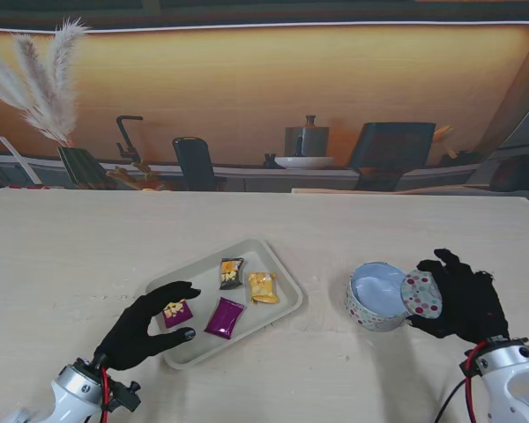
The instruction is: Pour cookies into a cookie box
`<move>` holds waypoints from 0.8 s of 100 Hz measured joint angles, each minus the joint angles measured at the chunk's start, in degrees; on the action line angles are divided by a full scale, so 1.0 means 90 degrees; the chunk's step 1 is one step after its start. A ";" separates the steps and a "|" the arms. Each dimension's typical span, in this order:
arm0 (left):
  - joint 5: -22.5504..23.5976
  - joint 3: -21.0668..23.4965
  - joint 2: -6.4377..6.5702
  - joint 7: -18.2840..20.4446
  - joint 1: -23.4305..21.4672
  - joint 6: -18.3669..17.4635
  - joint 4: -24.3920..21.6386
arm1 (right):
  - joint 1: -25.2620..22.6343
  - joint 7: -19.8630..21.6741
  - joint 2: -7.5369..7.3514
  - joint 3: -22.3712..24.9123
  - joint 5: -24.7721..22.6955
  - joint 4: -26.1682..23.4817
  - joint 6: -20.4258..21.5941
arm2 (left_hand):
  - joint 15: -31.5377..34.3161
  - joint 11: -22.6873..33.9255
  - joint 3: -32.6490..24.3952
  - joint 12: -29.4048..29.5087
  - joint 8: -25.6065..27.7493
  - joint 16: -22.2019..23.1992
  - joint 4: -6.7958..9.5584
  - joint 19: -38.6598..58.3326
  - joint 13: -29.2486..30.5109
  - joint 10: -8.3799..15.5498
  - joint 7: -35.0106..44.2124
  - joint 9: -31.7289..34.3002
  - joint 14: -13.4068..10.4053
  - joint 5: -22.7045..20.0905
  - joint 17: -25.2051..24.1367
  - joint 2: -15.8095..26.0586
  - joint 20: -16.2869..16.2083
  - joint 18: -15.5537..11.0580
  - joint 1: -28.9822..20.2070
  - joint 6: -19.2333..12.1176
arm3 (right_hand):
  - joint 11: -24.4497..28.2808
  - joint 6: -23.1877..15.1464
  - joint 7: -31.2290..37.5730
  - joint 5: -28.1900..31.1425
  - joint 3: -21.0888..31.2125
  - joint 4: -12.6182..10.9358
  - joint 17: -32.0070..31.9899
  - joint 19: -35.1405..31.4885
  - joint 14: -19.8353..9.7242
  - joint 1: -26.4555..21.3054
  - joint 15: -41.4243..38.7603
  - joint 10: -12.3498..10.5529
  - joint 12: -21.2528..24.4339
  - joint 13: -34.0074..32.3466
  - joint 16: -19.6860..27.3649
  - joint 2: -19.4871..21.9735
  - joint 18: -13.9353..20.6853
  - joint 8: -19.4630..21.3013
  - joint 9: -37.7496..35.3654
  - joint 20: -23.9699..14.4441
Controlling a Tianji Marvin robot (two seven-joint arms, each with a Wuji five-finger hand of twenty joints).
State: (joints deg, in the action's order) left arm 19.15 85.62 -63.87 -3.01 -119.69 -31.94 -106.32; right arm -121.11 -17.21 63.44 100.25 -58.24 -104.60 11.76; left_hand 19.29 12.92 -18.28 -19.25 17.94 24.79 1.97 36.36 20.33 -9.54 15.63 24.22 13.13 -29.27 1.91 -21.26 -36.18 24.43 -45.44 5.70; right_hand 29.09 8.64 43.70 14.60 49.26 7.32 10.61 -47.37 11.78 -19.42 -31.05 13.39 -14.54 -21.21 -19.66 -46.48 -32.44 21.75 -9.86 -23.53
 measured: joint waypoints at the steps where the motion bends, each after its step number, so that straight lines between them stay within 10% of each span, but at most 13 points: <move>1: 0.0000 0.0000 0.0000 0.0000 0.0000 0.0001 0.0000 | -0.0020 -0.0023 0.0004 0.0014 0.0000 0.0000 -0.0008 | 0.0000 0.0000 0.0000 0.0000 0.0000 0.0000 0.0000 0.0000 0.0000 0.0000 0.0000 0.0000 0.0000 0.0000 0.0000 0.0000 0.0000 0.0000 0.0000 0.0000 | 0.0000 0.0000 0.0004 0.0000 0.0000 0.0000 0.0000 0.0000 0.0000 0.0000 0.0000 0.0000 0.0000 -0.0001 -0.0001 0.0000 0.0000 0.0031 0.0000 0.0000; 40: 0.0009 -0.0008 0.0000 0.0003 0.0002 0.0025 0.0000 | -0.0538 -0.0991 0.0131 0.0289 0.0005 0.0368 -0.0379 | 0.0000 0.0000 0.0002 0.0000 0.0001 0.0000 0.0000 0.0000 0.0000 -0.0001 0.0015 0.0001 0.0001 -0.0128 0.0000 0.0020 0.0000 0.0000 -0.0001 -0.0004 | 0.0215 0.0002 0.0694 0.0016 0.0000 0.0000 0.0002 0.0002 -0.0012 -0.0001 -0.0049 0.0000 -0.0105 -0.0067 -0.0009 -0.0001 -0.0001 0.0805 0.0000 0.0000; 80: 0.0023 -0.0014 0.0000 -0.0009 0.0005 0.0074 0.0001 | 0.0030 -0.1148 0.0110 -0.0265 0.0170 0.1383 -0.0773 | 0.0000 -0.0002 0.0002 0.0000 0.0007 0.0000 0.0000 0.0000 0.0002 -0.0002 0.0015 0.0093 0.0001 -0.0128 0.0000 0.0021 0.0000 0.0000 -0.0001 -0.0004 | 0.0648 -0.0172 0.1924 0.0237 0.0000 0.0013 0.0106 0.0033 -0.0022 -0.0002 -0.0251 -0.0001 -0.0260 -0.0161 -0.0142 -0.0001 -0.0001 0.2062 0.0000 0.0000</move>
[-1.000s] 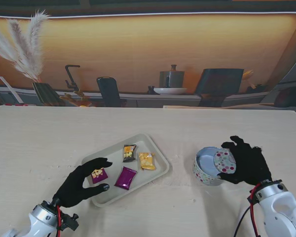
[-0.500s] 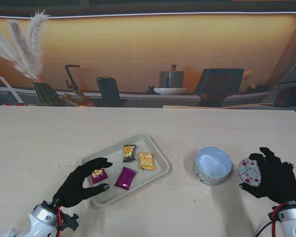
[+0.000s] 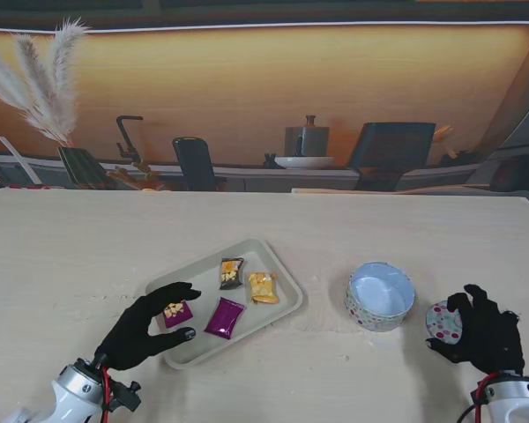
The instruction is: Pour cookies into a cookie box
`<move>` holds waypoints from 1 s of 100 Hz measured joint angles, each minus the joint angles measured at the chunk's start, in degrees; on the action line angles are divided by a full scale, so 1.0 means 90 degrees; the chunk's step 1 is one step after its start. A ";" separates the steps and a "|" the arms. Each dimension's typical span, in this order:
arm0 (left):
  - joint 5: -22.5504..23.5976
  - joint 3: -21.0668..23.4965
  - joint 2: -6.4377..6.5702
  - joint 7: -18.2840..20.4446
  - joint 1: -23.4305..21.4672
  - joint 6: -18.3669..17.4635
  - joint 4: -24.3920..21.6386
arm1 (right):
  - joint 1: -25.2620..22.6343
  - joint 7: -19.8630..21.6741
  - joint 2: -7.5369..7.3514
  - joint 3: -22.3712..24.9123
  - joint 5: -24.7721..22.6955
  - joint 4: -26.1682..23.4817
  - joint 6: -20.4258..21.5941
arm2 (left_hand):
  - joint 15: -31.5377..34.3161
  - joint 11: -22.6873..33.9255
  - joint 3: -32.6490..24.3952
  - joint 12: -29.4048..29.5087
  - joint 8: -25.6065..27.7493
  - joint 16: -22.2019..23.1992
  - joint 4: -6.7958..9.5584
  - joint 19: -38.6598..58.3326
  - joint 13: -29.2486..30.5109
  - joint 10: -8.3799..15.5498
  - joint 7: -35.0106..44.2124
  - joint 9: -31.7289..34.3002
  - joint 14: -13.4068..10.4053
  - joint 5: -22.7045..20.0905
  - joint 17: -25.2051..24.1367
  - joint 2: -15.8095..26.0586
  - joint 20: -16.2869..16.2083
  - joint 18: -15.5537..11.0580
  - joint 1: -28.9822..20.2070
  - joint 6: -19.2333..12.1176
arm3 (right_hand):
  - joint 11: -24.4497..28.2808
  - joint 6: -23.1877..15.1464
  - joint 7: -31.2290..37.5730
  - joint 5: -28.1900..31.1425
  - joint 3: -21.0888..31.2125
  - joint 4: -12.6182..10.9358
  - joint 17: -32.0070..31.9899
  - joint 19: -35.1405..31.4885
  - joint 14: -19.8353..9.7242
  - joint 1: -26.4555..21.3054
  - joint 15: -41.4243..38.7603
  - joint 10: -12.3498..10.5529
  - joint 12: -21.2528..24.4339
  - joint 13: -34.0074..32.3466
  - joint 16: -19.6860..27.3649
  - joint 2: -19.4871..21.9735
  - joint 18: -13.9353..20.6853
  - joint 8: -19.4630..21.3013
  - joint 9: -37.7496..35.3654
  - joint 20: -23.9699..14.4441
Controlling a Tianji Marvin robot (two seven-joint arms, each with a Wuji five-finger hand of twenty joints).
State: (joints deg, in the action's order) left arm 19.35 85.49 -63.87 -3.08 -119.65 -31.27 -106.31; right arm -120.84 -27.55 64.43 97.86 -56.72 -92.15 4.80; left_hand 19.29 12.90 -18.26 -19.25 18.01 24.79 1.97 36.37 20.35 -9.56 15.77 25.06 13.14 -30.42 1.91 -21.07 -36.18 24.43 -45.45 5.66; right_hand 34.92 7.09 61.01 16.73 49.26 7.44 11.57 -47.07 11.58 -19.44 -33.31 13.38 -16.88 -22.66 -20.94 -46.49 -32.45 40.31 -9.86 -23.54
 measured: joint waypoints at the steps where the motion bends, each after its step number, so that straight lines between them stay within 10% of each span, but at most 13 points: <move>1: 0.0001 0.0000 0.0000 -0.0001 0.0000 0.0001 0.0000 | 0.0016 0.0000 -0.0001 -0.0012 0.0006 0.0018 -0.0007 | 0.0000 0.0000 0.0000 0.0000 0.0000 0.0000 0.0000 0.0000 0.0000 0.0000 0.0000 0.0028 0.0000 0.0000 0.0000 0.0000 0.0000 0.0000 0.0000 0.0000 | 0.0004 0.0000 0.0009 0.0000 0.0000 0.0039 0.0000 0.0000 0.0000 0.0000 0.0000 0.0000 -0.0002 -0.0002 -0.0002 0.0000 0.0000 0.0015 0.0000 0.0000; 59: 0.0005 -0.0019 -0.0001 -0.0001 0.0007 0.0074 -0.0001 | 0.0679 -0.0206 -0.0089 -0.0532 -0.0089 0.0895 -0.0366 | 0.0000 0.0000 0.0071 -0.0001 0.0001 0.0000 0.0000 0.0000 0.0001 -0.0002 0.0050 0.0039 0.0008 -0.0002 0.0000 0.0004 0.0000 0.0000 0.0000 0.0000 | 0.0880 -0.0160 0.0526 0.0553 -0.0002 0.0222 0.0004 0.0020 -0.0042 0.0000 -0.0145 -0.0144 -0.0303 -0.0014 -0.0027 0.0263 -0.0003 0.0208 0.0000 0.0079; 100: 0.0005 -0.0026 -0.0002 -0.0006 0.0018 0.0074 0.0006 | 0.0888 -0.0209 -0.0098 -0.0707 -0.0040 0.1090 -0.0455 | 0.0000 0.0000 0.0071 -0.0001 0.0002 0.0000 0.0000 0.0000 0.0003 -0.0003 0.0051 0.0065 0.0010 -0.0002 0.0000 0.0050 0.0000 0.0001 -0.0009 0.0000 | 0.1041 -0.0415 0.1315 0.0863 -0.0020 0.0921 0.0045 0.0027 -0.0051 -0.0153 -0.0120 -0.0212 -0.0344 0.0107 -0.0027 0.0325 -0.0010 -0.0556 0.0000 0.0471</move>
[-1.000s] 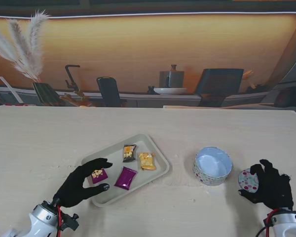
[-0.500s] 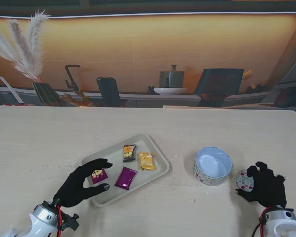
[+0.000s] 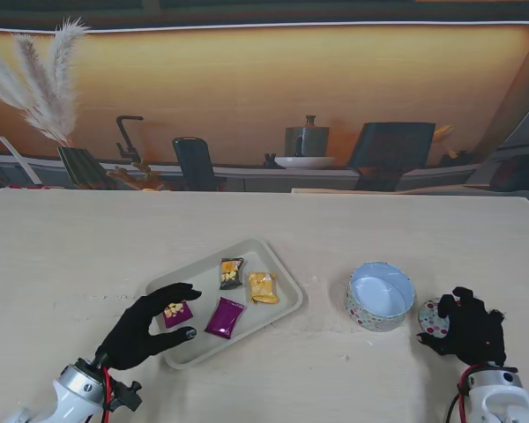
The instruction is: Pour cookies into a cookie box
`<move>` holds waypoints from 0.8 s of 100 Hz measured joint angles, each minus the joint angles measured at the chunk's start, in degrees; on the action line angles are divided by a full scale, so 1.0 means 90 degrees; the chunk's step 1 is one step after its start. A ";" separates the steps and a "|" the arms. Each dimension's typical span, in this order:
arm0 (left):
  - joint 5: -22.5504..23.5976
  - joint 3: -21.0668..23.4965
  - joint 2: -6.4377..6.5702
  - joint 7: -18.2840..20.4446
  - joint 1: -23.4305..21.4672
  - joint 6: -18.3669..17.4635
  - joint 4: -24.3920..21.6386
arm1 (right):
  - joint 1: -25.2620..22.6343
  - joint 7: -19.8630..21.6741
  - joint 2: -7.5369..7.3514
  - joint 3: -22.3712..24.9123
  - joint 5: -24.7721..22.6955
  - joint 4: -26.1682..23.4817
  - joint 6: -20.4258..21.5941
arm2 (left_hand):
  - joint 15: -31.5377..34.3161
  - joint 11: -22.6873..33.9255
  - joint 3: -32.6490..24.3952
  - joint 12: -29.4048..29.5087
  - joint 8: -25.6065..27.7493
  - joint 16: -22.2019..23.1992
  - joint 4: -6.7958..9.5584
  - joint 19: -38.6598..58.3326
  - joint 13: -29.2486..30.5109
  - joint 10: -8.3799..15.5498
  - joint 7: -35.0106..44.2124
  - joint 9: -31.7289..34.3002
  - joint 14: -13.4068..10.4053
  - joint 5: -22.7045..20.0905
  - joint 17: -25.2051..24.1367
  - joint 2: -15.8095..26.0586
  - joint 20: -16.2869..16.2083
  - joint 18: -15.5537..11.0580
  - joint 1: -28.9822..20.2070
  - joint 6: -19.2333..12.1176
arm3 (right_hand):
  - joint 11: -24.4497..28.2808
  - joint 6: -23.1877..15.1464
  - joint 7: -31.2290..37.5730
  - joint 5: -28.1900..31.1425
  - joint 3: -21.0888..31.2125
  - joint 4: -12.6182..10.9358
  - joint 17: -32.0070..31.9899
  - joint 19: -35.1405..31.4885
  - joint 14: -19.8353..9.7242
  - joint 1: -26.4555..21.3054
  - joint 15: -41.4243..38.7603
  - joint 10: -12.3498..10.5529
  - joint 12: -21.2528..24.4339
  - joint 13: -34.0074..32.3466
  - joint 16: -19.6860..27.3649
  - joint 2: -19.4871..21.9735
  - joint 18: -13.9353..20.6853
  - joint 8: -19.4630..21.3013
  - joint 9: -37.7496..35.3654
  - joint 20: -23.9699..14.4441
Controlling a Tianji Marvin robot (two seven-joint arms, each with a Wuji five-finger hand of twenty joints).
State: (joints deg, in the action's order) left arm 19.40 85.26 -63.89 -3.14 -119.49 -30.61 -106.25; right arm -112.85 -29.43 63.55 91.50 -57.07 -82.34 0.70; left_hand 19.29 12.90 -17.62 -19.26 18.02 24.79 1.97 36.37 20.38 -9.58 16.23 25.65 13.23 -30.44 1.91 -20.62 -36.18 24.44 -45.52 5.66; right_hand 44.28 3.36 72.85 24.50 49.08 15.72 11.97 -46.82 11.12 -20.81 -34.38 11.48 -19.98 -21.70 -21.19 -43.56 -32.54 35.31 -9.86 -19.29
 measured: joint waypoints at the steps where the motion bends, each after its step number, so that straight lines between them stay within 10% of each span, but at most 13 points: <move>1: 0.0000 0.0000 0.0000 0.0000 0.0000 0.0000 0.0000 | 0.0003 0.0000 0.0000 -0.0003 0.0001 0.0003 0.0000 | 0.0000 0.0000 0.0000 0.0000 0.0000 0.0000 0.0000 0.0000 0.0000 0.0000 0.0000 0.0000 0.0000 0.0000 0.0000 0.0000 0.0000 0.0000 0.0000 0.0000 | 0.0000 -0.0001 0.0003 0.0072 0.0000 0.0001 0.0000 0.0000 0.0000 0.0000 0.0000 -0.0004 -0.0001 0.0001 0.0000 0.0000 0.0000 -0.0102 0.0000 0.0005; 62: 0.0000 -0.0003 0.0000 0.0000 0.0014 -0.0004 0.0011 | 0.0065 0.0031 -0.0023 -0.0107 -0.0056 0.0014 -0.0209 | 0.0000 0.0000 0.0000 -0.0001 0.0001 0.0000 0.0000 0.0000 0.0000 0.0000 0.0001 0.0019 0.0001 0.0000 0.0000 0.0000 0.0000 0.0000 0.0000 0.0000 | 0.0058 -0.0166 0.0038 0.0576 -0.0283 0.0188 -0.0042 -0.0005 0.0024 -0.0343 0.0128 -0.0243 -0.0047 0.0060 0.0005 0.0105 -0.0013 -0.1192 -0.0228 0.0235; 80: 0.0008 0.0005 -0.0002 -0.0014 0.0015 -0.0012 0.0016 | 0.0061 0.0058 -0.0033 -0.0144 -0.0159 0.0010 -0.0364 | 0.0000 0.0000 0.0000 -0.0001 0.0001 0.0000 0.0000 0.0000 0.0000 0.0000 0.0001 0.0019 0.0001 0.0000 0.0000 0.0000 0.0000 0.0000 0.0000 0.0000 | 0.0046 0.0035 -0.0591 0.1234 0.0169 0.0075 -0.0276 -0.1532 0.0020 -0.1011 0.0188 -0.0388 -0.0045 0.0249 0.0005 0.1068 0.1136 -0.2005 -0.0203 -0.0204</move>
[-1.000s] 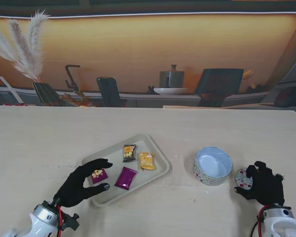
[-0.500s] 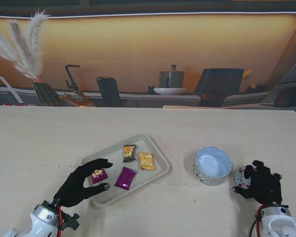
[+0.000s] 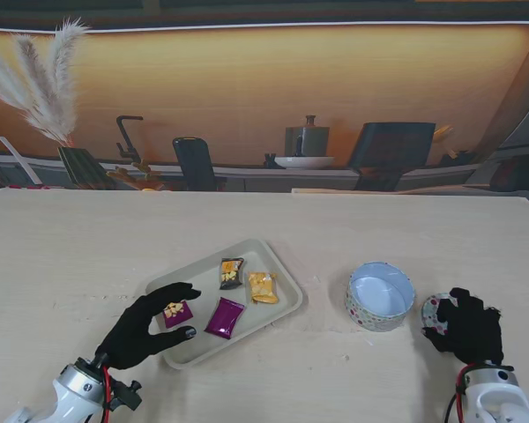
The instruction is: Pour cookies into a cookie box
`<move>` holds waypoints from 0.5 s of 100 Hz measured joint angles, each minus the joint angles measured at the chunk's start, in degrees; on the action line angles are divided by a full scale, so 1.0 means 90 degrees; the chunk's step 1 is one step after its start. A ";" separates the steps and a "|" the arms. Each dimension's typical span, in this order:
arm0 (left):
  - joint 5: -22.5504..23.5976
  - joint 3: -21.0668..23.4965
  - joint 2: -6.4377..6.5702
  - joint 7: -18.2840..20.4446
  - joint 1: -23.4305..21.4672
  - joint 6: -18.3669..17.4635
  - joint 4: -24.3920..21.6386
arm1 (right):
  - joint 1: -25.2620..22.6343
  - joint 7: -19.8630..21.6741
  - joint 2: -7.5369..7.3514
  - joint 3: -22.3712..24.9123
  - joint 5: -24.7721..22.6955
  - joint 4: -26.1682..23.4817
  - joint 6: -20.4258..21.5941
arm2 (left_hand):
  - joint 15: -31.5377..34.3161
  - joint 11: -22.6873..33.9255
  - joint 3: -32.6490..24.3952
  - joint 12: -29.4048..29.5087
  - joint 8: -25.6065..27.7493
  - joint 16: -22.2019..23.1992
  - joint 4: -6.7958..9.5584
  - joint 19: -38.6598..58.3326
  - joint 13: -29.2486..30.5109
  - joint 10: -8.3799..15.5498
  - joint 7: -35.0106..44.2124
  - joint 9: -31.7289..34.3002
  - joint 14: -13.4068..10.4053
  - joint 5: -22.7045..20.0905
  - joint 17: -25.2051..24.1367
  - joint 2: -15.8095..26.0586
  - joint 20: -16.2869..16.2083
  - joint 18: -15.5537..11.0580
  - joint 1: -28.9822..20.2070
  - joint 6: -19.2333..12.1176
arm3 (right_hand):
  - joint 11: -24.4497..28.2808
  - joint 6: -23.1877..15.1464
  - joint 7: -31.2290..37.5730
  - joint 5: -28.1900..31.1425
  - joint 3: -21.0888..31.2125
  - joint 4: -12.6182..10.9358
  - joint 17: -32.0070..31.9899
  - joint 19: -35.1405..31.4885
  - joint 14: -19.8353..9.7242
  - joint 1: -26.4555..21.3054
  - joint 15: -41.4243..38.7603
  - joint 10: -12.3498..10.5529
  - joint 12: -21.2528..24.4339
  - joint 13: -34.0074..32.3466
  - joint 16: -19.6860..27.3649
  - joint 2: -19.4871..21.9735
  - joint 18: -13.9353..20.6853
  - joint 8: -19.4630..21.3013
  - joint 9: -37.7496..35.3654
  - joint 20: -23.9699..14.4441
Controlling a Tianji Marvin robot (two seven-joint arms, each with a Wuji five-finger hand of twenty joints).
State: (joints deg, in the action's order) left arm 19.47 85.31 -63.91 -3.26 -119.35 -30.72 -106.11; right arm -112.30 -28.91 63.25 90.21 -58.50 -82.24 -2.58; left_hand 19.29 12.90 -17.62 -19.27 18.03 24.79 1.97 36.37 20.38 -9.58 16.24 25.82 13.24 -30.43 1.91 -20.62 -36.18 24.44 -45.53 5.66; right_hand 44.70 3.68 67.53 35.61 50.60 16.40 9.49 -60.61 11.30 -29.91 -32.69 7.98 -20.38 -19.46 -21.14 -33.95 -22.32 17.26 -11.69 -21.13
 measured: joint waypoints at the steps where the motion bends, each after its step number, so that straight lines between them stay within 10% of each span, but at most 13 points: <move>1: 0.0000 0.0000 0.0000 -0.0001 0.0000 0.0000 0.0000 | 0.0000 0.0002 0.0000 0.0000 0.0007 0.0000 0.0000 | 0.0000 0.0000 0.0000 0.0000 0.0000 0.0000 0.0000 0.0000 0.0000 0.0000 0.0000 0.0000 0.0000 0.0000 0.0000 0.0000 0.0000 0.0000 0.0000 0.0000 | 0.0000 0.0000 0.0000 0.0002 0.0024 -0.0034 -0.0012 -0.0004 0.0000 -0.0029 0.0001 -0.0002 0.0000 0.0023 0.0000 0.0046 0.0034 0.0000 0.0000 -0.0004; 50: 0.0005 0.0019 -0.0004 -0.0025 -0.0003 -0.0026 0.0009 | -0.0260 -0.0025 0.0043 0.0214 0.0021 -0.0339 0.0437 | 0.0000 0.0000 0.0000 0.0000 0.0000 0.0000 0.0000 0.0000 0.0000 0.0000 0.0000 0.0000 0.0002 0.0000 0.0000 0.0000 0.0000 0.0000 0.0000 0.0000 | -0.0147 0.0132 -0.1863 0.0425 0.0366 -0.1043 -0.0230 0.0014 -0.0018 0.0706 0.0164 -0.0051 0.0048 0.0147 0.0059 0.0419 0.0169 0.0560 0.0000 -0.0152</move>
State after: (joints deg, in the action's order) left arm 19.51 85.48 -63.95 -3.49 -119.38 -30.95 -106.03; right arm -114.64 -29.13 63.63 92.14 -58.32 -85.30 1.36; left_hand 19.29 12.90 -17.62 -19.27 18.03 24.79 1.97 36.37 20.38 -9.58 16.24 25.82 13.25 -30.44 1.91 -20.62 -36.18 24.44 -45.53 5.66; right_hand 43.37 4.87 50.76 39.44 53.89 7.02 7.42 -60.49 11.14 -23.55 -31.22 7.52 -19.95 -18.14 -20.61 -30.18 -20.80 22.30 -11.69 -22.50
